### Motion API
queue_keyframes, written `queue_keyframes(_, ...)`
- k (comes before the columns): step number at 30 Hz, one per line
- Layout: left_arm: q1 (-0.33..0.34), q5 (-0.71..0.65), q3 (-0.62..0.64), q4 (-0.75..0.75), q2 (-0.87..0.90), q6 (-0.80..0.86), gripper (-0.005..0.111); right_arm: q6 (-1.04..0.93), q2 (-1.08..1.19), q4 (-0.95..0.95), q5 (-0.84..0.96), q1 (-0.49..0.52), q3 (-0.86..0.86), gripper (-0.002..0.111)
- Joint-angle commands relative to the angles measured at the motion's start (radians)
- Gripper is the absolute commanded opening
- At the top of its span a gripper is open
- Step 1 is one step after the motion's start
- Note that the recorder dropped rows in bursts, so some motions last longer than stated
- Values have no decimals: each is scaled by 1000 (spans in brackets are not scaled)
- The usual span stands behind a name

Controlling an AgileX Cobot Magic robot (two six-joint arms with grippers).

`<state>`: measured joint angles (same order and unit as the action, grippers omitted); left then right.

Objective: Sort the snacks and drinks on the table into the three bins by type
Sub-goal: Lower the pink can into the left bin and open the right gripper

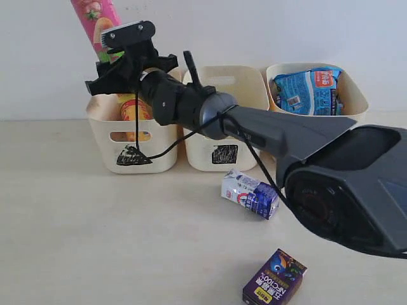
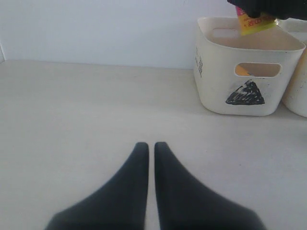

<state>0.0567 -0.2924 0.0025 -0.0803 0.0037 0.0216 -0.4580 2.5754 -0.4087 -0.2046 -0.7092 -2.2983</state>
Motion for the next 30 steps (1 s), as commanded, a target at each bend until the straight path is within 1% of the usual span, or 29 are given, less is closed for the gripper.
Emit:
queue_keyframes(1, -3, 8, -2, -2, -4, -5, 4, -43, 21, -1, -69, 4, -20, 6)
queue_keyframes(5, -3, 8, -2, -2, -4, -5, 4, -78, 37, -11, -62, 19, -20, 22)
queue_keyframes(8, -3, 8, -2, -2, -4, -5, 4, -76, 49, -76, -52, 41, -20, 32)
queue_keyframes(11, -3, 8, -2, -2, -4, -5, 4, -76, 65, -105, -35, 55, -20, 49)
queue_keyframes(12, -3, 8, -2, -2, -4, -5, 4, -76, 69, -105, -32, 58, -20, 57)
queue_keyframes(15, -3, 8, -2, -2, -4, -5, 4, -76, 71, -105, -16, 61, -20, 75)
queue_keyframes(17, -3, 8, -2, -2, -4, -5, 4, -76, 71, -105, -16, 61, -20, 79)
queue_keyframes(22, -3, 8, -2, -2, -4, -5, 4, -72, 56, -105, 38, 61, -20, 77)
queue_keyframes(24, -3, 8, -2, -2, -4, -5, 4, -70, 33, -109, 109, 61, -20, 76)
queue_keyframes(25, -3, 8, -2, -2, -4, -5, 4, -64, 8, -109, 182, 61, -20, 75)
queue_keyframes(26, -3, 8, -2, -2, -4, -5, 4, -64, -9, -109, 232, 61, -20, 68)
queue_keyframes(27, -3, 8, -2, -2, -4, -5, 4, -59, -29, -109, 291, 61, -20, 59)
queue_keyframes(28, -3, 8, -2, -2, -4, -5, 4, -41, -51, -109, 359, 61, -20, 47)
queue_keyframes(30, -3, 8, -2, -2, -4, -5, 4, -27, -98, -109, 507, 61, -20, 17)
